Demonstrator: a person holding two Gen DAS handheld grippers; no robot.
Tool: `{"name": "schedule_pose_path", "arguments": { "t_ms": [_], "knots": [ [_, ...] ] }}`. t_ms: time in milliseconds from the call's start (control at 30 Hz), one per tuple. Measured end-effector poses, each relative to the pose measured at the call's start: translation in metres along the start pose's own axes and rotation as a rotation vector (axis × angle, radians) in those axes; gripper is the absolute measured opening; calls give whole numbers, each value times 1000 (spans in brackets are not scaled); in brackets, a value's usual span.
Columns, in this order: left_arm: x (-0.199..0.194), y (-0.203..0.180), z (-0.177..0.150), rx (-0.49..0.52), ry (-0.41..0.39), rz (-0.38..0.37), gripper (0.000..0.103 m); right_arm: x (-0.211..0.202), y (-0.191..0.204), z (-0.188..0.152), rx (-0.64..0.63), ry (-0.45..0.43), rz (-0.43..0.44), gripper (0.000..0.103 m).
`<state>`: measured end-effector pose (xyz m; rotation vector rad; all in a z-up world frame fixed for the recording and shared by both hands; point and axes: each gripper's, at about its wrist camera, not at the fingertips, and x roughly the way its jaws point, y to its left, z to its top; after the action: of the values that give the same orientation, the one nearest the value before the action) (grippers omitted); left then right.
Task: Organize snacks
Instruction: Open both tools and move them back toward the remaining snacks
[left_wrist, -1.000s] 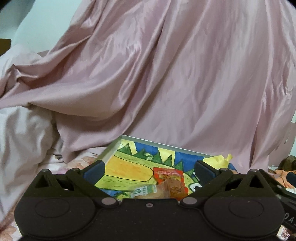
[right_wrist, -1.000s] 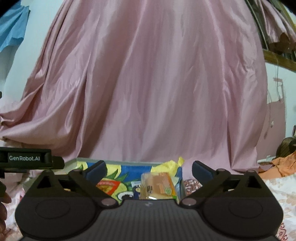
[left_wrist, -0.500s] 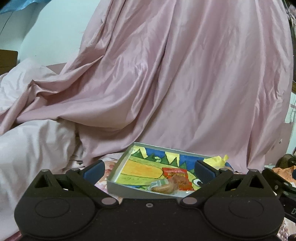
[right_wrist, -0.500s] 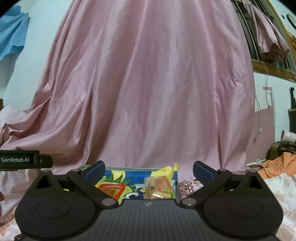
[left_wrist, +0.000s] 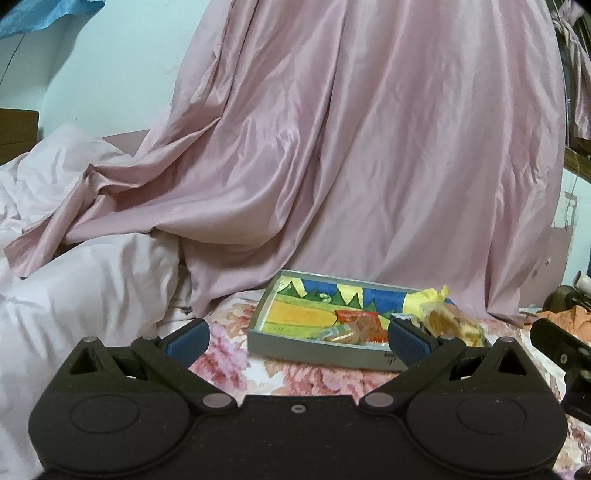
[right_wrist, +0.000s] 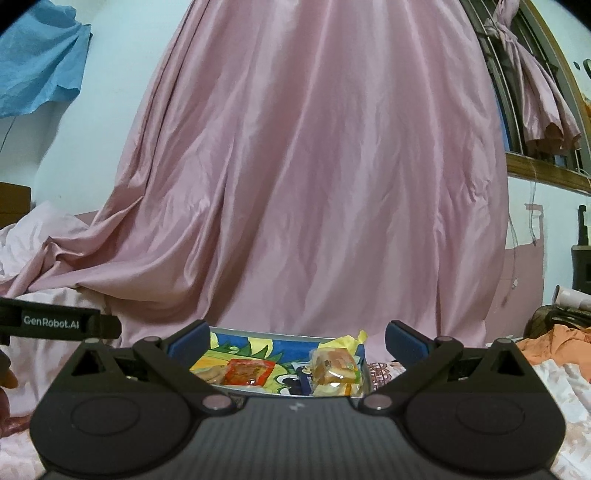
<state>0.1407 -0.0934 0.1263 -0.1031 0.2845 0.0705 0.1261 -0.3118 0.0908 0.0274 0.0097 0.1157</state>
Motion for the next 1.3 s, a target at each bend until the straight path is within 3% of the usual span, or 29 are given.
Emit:
{"name": "schedule_pose_path", "arguments": {
  "t_ms": [733,1167,1300],
  "knots": [
    [-49,32,-32,10,42,-13,102,-67,46,-25,-79,62,51,103],
    [-20,68,-57,2,132,19,102,-49,60,-49,-101,193,66,103],
    [-4,77,-65,12,192,12,102,-42,64,-58,-110,242,79,103]
  ]
}}
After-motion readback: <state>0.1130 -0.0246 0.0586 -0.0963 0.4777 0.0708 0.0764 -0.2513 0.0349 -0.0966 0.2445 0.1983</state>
